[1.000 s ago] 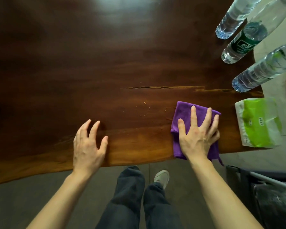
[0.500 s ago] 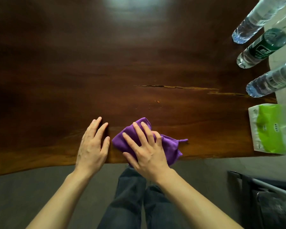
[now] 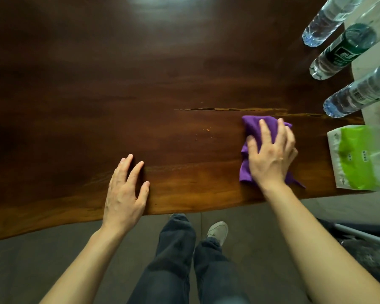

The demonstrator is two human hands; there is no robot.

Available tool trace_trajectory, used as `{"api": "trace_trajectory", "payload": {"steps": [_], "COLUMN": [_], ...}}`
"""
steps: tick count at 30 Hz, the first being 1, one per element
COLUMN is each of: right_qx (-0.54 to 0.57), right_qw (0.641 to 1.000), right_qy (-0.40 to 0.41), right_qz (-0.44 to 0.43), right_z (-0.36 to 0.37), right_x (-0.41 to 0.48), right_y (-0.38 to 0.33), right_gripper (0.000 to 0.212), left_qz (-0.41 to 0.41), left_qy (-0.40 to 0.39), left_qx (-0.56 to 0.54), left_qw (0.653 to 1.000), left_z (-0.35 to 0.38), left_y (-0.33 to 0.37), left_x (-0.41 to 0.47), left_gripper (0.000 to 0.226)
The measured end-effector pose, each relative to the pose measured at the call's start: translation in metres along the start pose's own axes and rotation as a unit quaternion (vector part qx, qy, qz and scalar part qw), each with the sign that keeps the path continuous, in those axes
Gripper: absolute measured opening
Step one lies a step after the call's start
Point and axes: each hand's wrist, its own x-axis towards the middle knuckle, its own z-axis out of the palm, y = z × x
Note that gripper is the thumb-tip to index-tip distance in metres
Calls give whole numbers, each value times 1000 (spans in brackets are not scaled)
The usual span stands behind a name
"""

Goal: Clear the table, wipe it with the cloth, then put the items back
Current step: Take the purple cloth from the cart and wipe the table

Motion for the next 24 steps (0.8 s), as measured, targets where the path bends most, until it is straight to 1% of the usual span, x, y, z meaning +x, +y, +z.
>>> {"api": "trace_trajectory", "payload": {"steps": [1, 3, 5, 7, 9, 12, 15, 17, 21, 24], "right_qx": [12, 26, 35, 46, 55, 74, 102, 109, 124, 113], "right_qw": [999, 996, 995, 996, 998, 995, 978, 962, 927, 906], "right_qy": [11, 28, 35, 30, 17, -14, -62, -88, -113, -127], "right_qz": [36, 78, 89, 77, 37, -62, -169, -235, -335, -389], "right_z": [0, 0, 2, 5, 9, 16, 24, 28, 31, 27], "right_x": [7, 16, 19, 20, 19, 5, -27, -55, -104, -118], "right_y": [1, -5, -18, -34, -56, -99, -140, -155, -150, -129], "right_gripper": [55, 54, 53, 52, 50, 48, 48, 49, 45, 45], "left_qz": [-1, -3, -4, -1, 3, 4, -1, -2, -3, -4], "left_qy": [0, 0, -2, -8, -11, -6, -1, 1, -1, -6], "left_qx": [0, -3, -2, -1, -6, -28, -48, -59, -95, -89], "left_qw": [1000, 1000, 1000, 1000, 1000, 1000, 999, 998, 995, 996], "left_z": [0, 0, -1, -2, -2, -4, -5, -6, -6, -6], "left_y": [-1, 0, 0, -1, -2, -4, -6, -8, -8, -8], "left_x": [0, 1, 2, 1, 1, 0, 1, 0, -1, -2], "left_gripper": [57, 57, 57, 58, 58, 57, 59, 60, 58, 61]}}
